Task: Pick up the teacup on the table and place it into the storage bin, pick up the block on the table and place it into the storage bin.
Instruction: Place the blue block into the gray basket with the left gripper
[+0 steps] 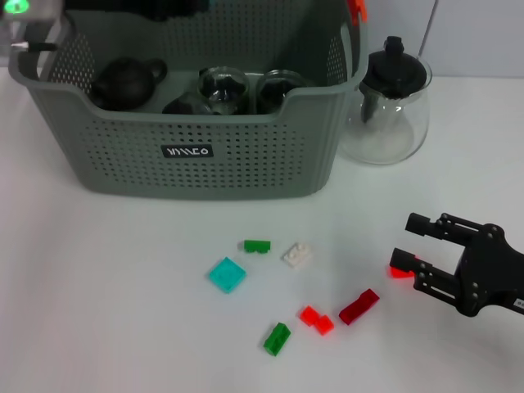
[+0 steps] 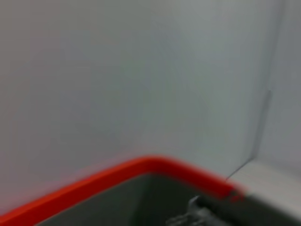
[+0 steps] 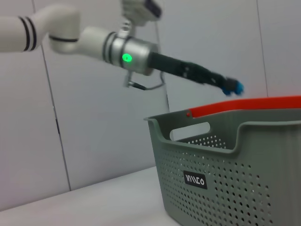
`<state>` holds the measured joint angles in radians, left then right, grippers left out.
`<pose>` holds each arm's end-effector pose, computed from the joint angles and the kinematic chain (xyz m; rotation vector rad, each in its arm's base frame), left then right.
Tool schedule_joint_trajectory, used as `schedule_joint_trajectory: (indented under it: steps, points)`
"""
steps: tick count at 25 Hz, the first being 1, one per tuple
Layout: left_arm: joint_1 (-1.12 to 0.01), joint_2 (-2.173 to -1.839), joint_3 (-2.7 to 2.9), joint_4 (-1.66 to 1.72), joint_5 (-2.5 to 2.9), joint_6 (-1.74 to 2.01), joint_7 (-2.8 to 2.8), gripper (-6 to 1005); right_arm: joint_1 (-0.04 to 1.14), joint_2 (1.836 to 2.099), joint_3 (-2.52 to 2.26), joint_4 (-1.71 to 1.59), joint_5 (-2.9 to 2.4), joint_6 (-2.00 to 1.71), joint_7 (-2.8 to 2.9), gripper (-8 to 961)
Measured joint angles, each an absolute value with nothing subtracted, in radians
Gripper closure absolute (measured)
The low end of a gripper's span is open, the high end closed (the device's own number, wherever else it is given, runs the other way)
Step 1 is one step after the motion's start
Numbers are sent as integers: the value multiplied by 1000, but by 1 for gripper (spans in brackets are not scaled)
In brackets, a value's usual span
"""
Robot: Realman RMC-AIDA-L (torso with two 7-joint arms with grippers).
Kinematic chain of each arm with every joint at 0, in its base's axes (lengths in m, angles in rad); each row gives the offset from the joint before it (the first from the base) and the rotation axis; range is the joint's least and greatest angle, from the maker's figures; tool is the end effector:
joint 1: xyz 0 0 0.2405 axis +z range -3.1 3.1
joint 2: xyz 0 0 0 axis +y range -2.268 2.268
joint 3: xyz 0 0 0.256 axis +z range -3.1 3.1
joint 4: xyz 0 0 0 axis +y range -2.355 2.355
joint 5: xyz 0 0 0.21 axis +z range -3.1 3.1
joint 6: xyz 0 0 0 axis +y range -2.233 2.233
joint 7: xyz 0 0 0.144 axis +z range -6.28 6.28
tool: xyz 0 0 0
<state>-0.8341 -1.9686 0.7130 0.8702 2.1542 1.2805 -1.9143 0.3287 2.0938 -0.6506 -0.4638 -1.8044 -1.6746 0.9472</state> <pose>-0.1696 0.4559 0.0864 -2.4646 -0.6718 -0.4705 0.2998 0.2563 -0.0153 -2.5370 0.4562 0.9708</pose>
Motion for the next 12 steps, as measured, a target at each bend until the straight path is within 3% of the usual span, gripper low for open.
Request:
schedule_joint_trajectory:
  steps: [5, 7, 12]
  points:
    - [-863, -1982, 816, 867, 2270, 1145, -2052, 457, 326, 2094, -651, -463, -1804, -1679, 947, 359]
    - [-861, -2008, 836, 869, 2315, 1103, -2067, 447, 324, 2094, -651, -463, -1804, -1680, 947, 359]
    - [-854, -2018, 811, 883, 2298, 1109, -2072, 424, 324, 2093, -650, -463, -1804, -1681, 949, 359]
